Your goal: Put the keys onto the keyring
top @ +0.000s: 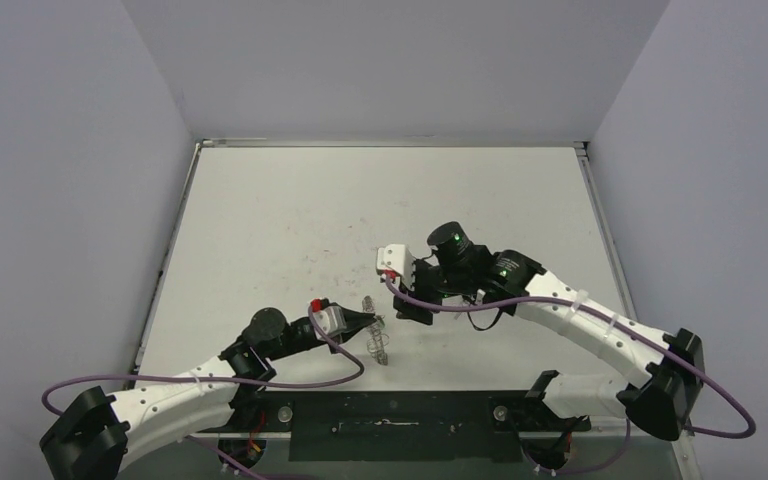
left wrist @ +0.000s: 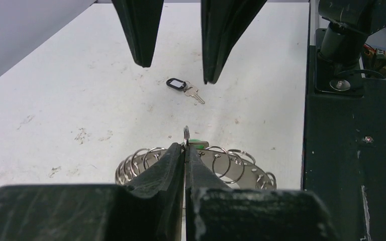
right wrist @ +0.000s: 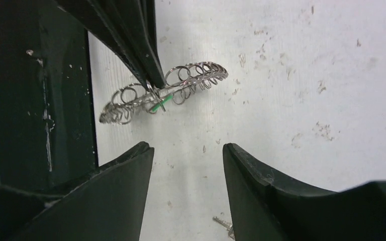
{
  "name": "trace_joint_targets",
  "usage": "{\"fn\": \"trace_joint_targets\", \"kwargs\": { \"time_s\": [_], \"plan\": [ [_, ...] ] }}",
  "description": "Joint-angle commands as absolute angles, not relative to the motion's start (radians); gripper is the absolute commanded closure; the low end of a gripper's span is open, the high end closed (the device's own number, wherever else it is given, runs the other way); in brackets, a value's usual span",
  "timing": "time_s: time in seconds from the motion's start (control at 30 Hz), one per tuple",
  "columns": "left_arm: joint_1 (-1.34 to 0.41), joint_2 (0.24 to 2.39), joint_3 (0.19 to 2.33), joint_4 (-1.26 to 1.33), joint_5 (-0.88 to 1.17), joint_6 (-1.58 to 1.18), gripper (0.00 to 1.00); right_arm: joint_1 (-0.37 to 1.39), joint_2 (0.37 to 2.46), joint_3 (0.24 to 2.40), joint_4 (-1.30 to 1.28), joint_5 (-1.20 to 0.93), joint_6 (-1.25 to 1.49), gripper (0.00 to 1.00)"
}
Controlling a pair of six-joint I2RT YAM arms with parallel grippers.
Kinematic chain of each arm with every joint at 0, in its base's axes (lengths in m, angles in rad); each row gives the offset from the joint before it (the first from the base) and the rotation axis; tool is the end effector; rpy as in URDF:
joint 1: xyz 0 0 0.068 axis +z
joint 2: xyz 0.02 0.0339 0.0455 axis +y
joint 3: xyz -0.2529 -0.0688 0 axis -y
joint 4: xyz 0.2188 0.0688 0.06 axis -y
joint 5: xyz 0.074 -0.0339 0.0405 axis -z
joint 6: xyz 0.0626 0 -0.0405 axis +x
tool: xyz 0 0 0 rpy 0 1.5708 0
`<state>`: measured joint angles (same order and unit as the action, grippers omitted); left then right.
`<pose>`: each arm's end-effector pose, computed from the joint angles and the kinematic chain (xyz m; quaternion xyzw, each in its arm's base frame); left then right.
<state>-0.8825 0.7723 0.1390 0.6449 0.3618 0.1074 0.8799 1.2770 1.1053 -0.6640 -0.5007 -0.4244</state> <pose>0.0993 -0.1556 0.2104 0.4411 0.5478 -0.3815 0.5999 0.1419 0.2188 0.2817 -0.6195 0.6646 0.3038 0.2869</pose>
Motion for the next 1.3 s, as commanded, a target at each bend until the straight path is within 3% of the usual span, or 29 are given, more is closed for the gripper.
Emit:
{"fn": "trace_joint_targets", "kwargs": {
  "time_s": [0.0, 0.57, 0.77, 0.83, 0.93, 0.97, 1.0, 1.03, 1.27],
  "plan": [
    [-0.887, 0.765, 0.142, 0.833, 0.348, 0.083, 1.00, 0.873, 1.194, 1.035, -0.451, -0.626, -0.432, 0.48],
    [-0.887, 0.740, 0.147, 0.840, 0.342, 0.079, 1.00, 0.860, 1.332, 1.034, -0.441, -0.766, -0.477, 1.00],
    [-0.888, 0.732, 0.146, 0.836, 0.336, 0.081, 1.00, 0.859, 1.371, 1.040, -0.484, -0.745, -0.489, 1.00],
    [-0.888, 0.727, 0.144, 0.831, 0.331, 0.081, 1.00, 0.858, 1.365, 1.038, -0.483, -0.729, -0.486, 0.91],
    [-0.887, 0.713, 0.142, 0.809, 0.313, 0.081, 1.00, 0.857, 1.314, 1.002, -0.423, -0.658, -0.452, 0.62],
    [-0.888, 0.707, 0.144, 0.792, 0.303, 0.085, 1.00, 0.855, 1.290, 0.980, -0.389, -0.624, -0.433, 0.47],
    [-0.888, 0.700, 0.151, 0.769, 0.293, 0.093, 1.00, 0.855, 1.262, 0.956, -0.349, -0.591, -0.412, 0.15],
    [-0.888, 0.691, 0.158, 0.733, 0.284, 0.103, 1.00, 0.851, 1.233, 0.931, -0.318, -0.561, -0.395, 0.02],
    [-0.888, 0.668, 0.244, 0.502, 0.206, 0.174, 1.00, 0.829, 1.094, 0.826, -0.221, -0.450, -0.336, 0.00]
  ]
}}
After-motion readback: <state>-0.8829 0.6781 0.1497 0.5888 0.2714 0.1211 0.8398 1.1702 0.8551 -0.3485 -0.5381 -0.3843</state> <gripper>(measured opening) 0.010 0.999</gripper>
